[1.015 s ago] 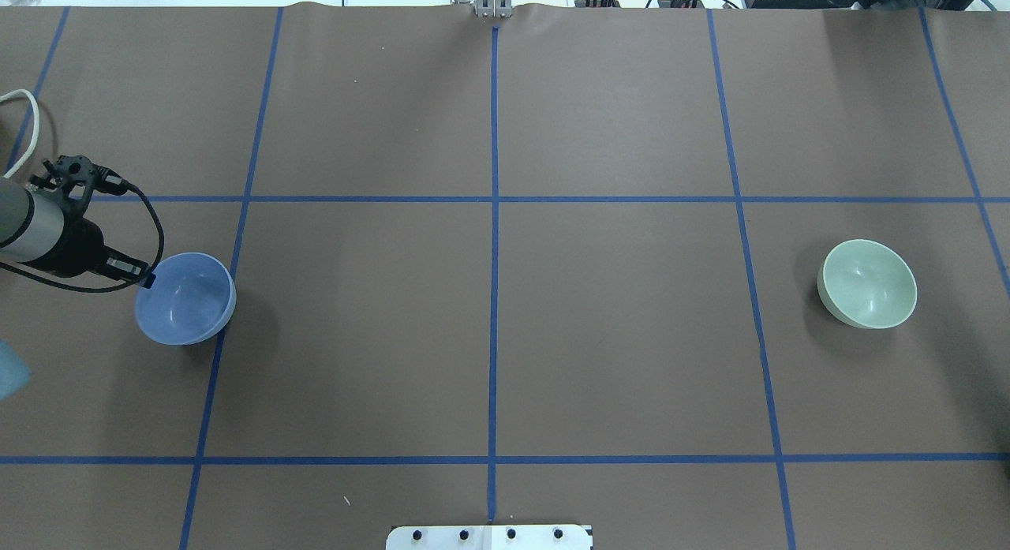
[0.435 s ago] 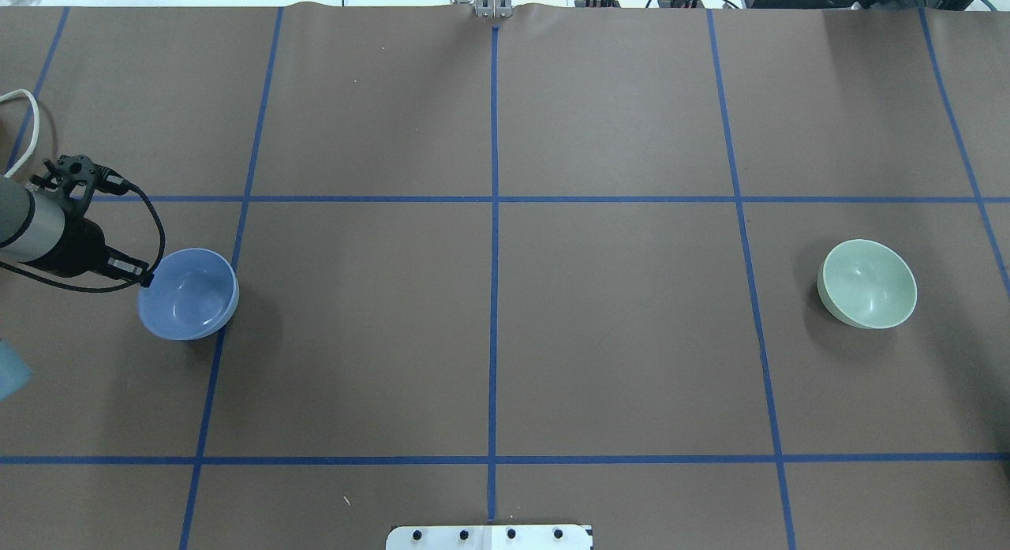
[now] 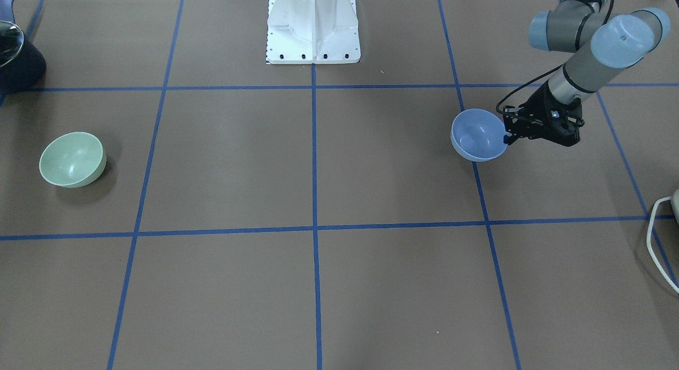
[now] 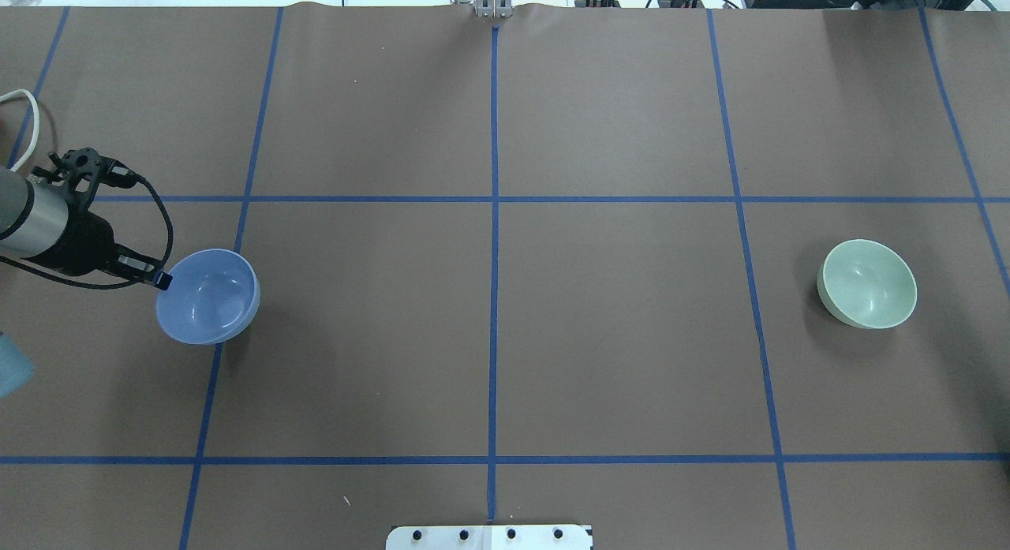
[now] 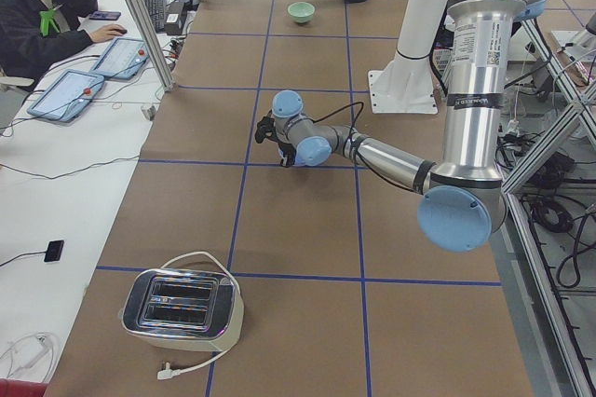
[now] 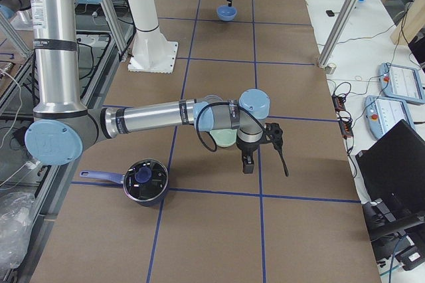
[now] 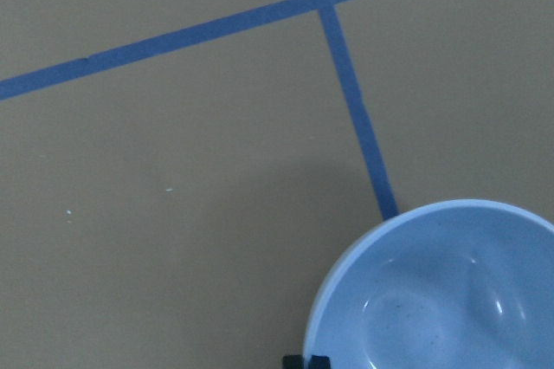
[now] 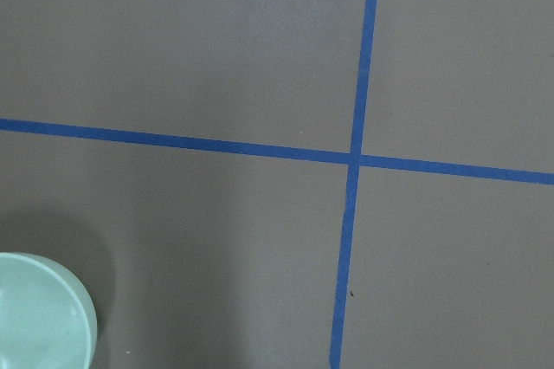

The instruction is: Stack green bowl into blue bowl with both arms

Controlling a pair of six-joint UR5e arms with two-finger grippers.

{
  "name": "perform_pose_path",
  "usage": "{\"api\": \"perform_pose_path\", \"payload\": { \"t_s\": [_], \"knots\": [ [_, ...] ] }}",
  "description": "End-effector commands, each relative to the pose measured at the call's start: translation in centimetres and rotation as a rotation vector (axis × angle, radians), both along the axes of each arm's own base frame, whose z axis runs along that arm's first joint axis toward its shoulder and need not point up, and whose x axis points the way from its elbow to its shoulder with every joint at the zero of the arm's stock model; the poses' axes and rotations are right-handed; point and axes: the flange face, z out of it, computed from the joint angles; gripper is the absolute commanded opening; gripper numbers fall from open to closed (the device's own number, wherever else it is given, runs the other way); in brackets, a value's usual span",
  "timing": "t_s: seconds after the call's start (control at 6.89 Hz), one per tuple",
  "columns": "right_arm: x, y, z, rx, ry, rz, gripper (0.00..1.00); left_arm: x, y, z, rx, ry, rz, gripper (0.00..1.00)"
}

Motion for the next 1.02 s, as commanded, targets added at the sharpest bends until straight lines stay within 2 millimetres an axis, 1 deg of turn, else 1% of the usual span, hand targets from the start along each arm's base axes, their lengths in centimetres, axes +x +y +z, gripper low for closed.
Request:
{"api": "perform_pose_path", "payload": {
  "t_s": [0.0,0.15,0.29,0.44,0.58,0.73,0.87],
  "knots": [
    [0.0,0.0,0.0,0.001,-0.001,0.000,1.00,4.5,-3.2,-11.1,-0.147,0.048,-0.095,0.00],
    [0.0,0.0,-0.1,0.002,-0.001,0.000,1.00,9.0,-3.3,-16.2,-0.182,-0.008,-0.127,0.00],
    [0.1,0.0,-0.1,0.001,-0.001,0.003,1.00,14.0,-1.9,-20.3,-0.160,-0.058,-0.139,0.00],
    [0.0,0.0,-0.1,-0.004,-0.001,0.007,1.00,17.8,-1.9,-22.4,-0.204,-0.061,-0.157,0.00],
    [-0.1,0.0,-0.2,-0.009,-0.012,0.010,1.00,21.0,-2.7,-24.4,-0.208,-0.070,-0.172,0.00],
    [-0.1,0.0,-0.3,-0.008,-0.015,0.009,1.00,23.6,-2.0,-24.5,-0.181,-0.093,-0.176,0.00],
    [-0.1,-0.1,-0.4,-0.006,-0.015,0.009,1.00,24.2,-1.9,-24.7,-0.171,-0.084,-0.178,0.00]
  ]
}}
